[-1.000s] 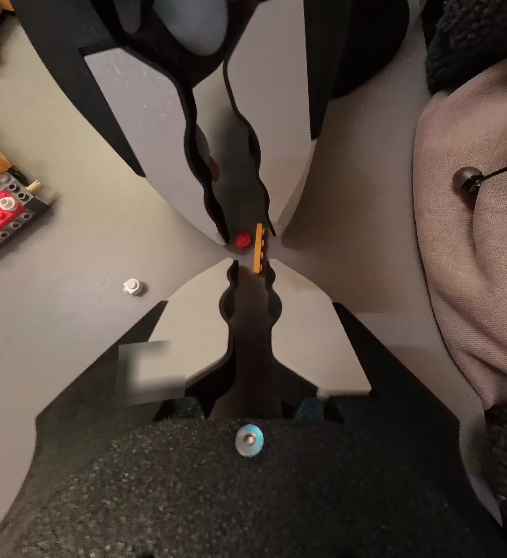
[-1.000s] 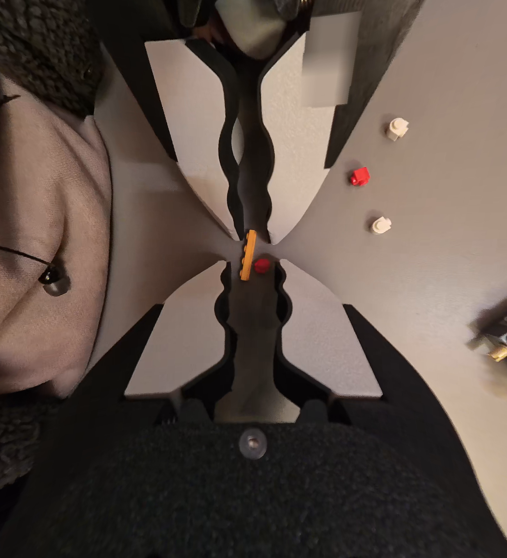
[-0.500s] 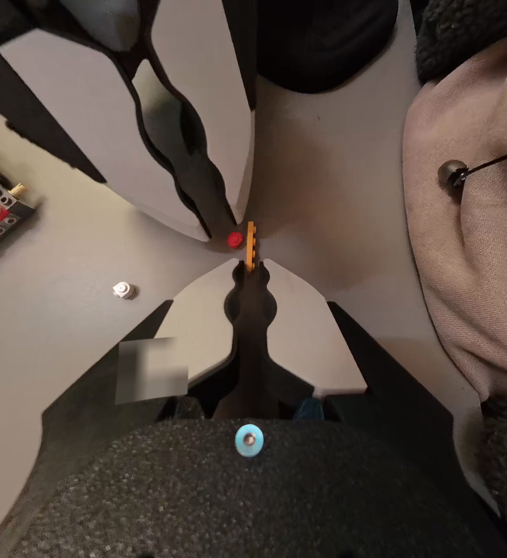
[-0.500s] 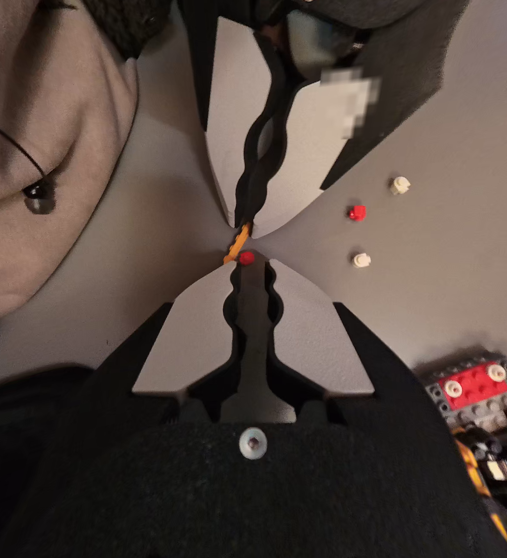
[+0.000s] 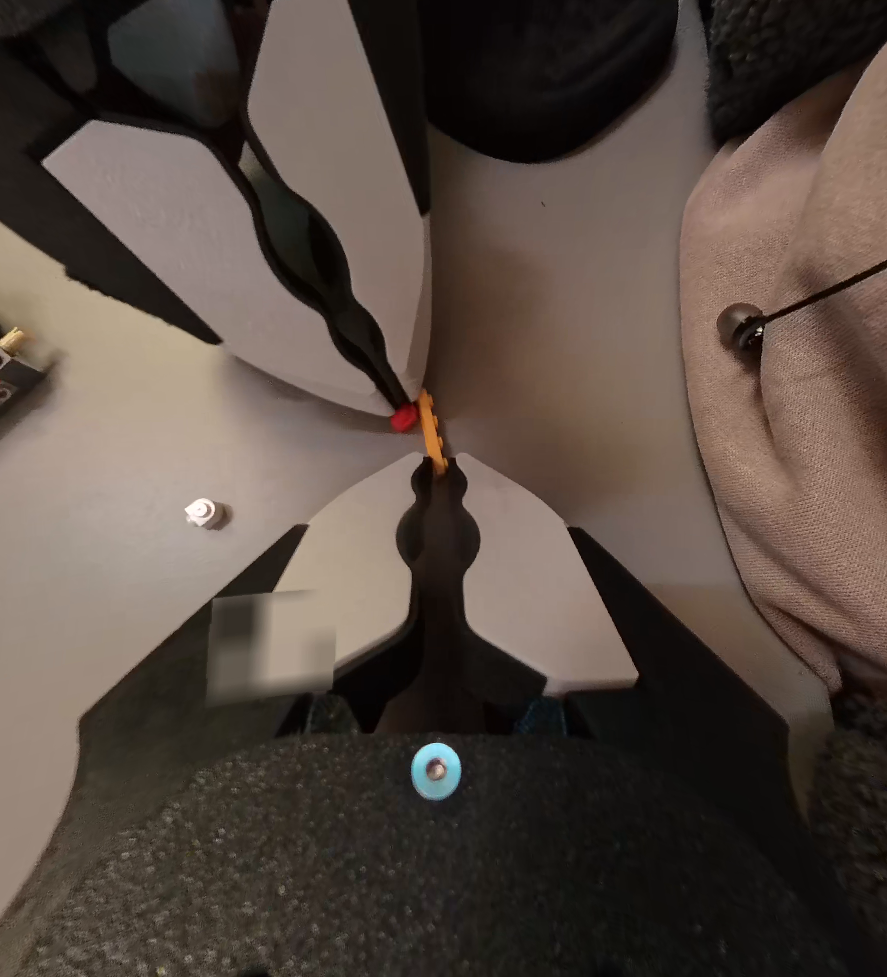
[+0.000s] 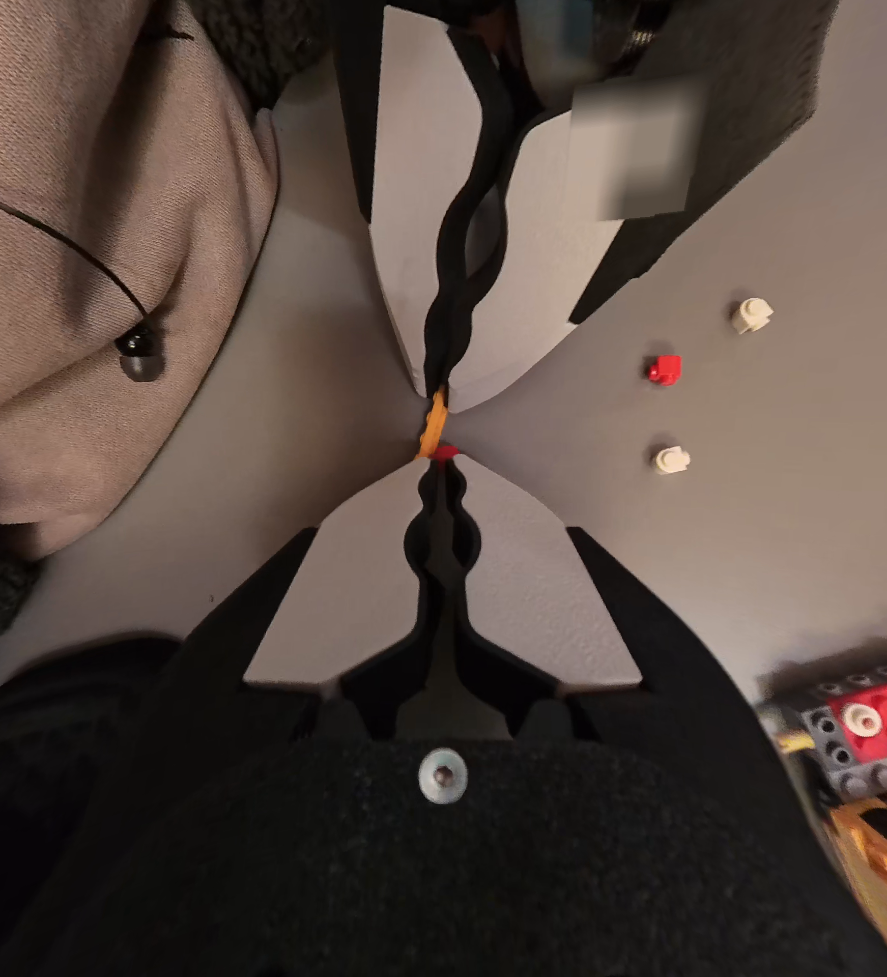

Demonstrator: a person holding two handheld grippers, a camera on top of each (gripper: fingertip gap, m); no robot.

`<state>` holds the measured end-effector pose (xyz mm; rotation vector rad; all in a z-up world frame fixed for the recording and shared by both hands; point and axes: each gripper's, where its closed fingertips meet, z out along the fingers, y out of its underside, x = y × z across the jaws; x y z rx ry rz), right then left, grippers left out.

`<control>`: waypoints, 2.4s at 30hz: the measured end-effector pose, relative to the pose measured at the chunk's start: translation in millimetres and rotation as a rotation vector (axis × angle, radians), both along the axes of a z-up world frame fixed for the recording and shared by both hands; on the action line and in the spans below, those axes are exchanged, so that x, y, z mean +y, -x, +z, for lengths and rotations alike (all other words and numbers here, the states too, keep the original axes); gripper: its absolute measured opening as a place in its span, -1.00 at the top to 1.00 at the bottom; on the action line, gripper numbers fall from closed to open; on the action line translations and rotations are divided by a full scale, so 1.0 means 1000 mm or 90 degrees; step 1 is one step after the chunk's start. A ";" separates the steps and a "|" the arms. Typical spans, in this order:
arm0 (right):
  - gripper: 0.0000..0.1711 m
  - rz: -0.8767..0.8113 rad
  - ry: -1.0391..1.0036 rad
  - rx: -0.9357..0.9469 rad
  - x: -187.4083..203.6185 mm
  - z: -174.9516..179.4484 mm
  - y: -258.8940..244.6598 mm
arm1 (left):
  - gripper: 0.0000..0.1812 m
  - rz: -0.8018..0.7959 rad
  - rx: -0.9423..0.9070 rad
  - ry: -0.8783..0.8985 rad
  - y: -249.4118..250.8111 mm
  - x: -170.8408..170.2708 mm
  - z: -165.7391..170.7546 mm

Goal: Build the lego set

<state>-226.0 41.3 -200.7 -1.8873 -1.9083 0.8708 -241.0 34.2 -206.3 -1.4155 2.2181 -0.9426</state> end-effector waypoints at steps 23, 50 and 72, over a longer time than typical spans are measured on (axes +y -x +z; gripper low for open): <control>0.87 -0.046 -0.021 0.000 0.004 0.006 -0.005 | 0.91 0.004 -0.001 -0.002 0.000 0.000 0.001; 0.76 -0.114 -0.111 -0.024 -0.001 -0.004 0.010 | 0.95 0.021 0.003 -0.022 -0.002 0.000 -0.001; 0.83 -0.193 -0.103 -0.036 -0.002 -0.007 0.009 | 0.94 0.035 0.004 -0.033 -0.003 0.000 -0.002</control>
